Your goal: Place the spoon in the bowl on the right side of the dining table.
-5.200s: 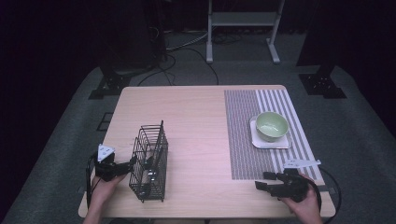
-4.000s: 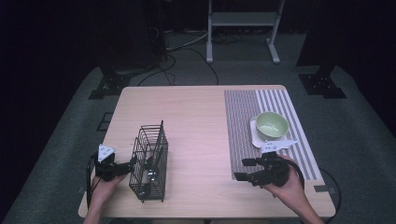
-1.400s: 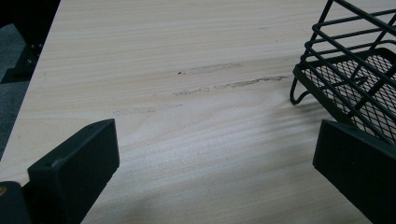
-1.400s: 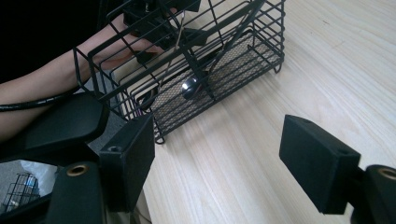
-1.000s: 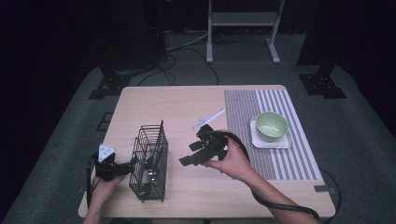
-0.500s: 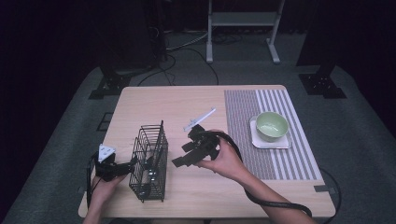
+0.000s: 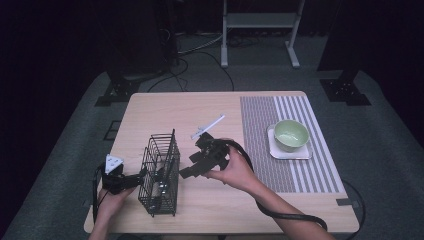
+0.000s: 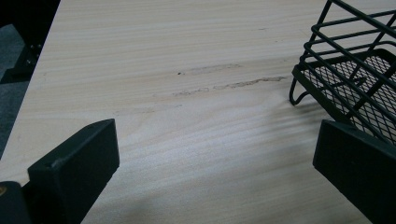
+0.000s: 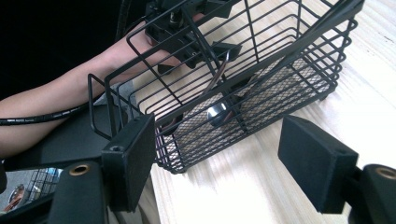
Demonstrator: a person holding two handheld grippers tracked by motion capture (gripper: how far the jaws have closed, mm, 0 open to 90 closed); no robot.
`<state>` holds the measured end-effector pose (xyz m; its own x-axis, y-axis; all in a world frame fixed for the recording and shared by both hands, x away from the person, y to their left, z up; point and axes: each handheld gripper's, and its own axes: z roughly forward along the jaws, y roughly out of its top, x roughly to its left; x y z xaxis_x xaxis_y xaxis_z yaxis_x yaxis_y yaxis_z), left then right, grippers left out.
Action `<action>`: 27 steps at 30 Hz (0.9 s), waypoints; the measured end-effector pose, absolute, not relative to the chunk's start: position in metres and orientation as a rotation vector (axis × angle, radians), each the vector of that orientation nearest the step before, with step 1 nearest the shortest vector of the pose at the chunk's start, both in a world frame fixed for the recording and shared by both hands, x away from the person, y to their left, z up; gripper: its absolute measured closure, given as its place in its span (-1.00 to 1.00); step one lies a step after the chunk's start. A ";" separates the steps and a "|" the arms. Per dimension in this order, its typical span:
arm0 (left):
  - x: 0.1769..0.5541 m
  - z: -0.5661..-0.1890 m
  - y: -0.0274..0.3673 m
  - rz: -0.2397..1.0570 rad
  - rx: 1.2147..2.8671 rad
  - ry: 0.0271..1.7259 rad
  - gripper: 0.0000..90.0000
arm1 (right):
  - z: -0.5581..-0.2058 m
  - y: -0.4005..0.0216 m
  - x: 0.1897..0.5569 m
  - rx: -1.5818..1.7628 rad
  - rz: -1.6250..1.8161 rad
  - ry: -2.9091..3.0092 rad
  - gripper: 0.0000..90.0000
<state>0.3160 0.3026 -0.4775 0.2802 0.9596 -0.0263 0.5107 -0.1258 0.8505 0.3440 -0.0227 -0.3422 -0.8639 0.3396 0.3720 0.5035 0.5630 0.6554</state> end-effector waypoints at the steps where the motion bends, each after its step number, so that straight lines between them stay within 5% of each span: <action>1: 0.316 -0.478 0.303 0.717 1.760 1.340 -1.00 | -0.342 -0.022 0.344 -0.707 -1.184 -2.592 -0.41; 27: 0.316 -0.478 0.303 0.713 1.754 1.340 -1.00 | -0.345 -0.003 0.354 -0.707 -1.175 -2.574 -0.29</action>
<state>0.3160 0.3034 -0.4776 0.2803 0.9594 -0.0324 0.5094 -0.1200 0.8521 0.3540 -0.0026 -0.3449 -0.8588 0.3326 0.3897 0.5123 0.5636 0.6480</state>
